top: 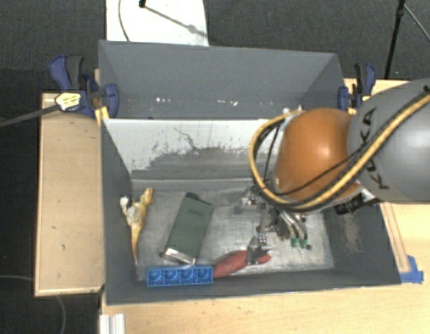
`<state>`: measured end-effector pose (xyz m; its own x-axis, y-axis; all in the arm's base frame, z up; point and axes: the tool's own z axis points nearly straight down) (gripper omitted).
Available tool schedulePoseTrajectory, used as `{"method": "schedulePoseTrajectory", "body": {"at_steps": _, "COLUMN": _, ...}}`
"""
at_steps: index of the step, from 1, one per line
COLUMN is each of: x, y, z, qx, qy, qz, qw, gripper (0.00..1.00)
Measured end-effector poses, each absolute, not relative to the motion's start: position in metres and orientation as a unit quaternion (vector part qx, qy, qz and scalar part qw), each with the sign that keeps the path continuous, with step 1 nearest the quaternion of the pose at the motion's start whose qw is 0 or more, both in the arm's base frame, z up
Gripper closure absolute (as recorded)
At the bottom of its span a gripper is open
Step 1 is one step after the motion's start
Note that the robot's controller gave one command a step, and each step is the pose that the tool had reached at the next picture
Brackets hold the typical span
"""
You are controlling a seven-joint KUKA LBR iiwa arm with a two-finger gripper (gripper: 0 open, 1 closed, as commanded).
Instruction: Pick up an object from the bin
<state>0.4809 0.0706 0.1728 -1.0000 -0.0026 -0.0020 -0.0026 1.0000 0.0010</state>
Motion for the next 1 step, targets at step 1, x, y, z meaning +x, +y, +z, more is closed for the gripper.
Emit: {"method": "schedulePoseTrajectory", "body": {"at_steps": 1, "x": 0.4913, "y": 0.0641, "z": 0.1096, "qx": -0.050, "qy": 0.999, "qz": 0.000, "qw": 0.003, "gripper": 0.00}}
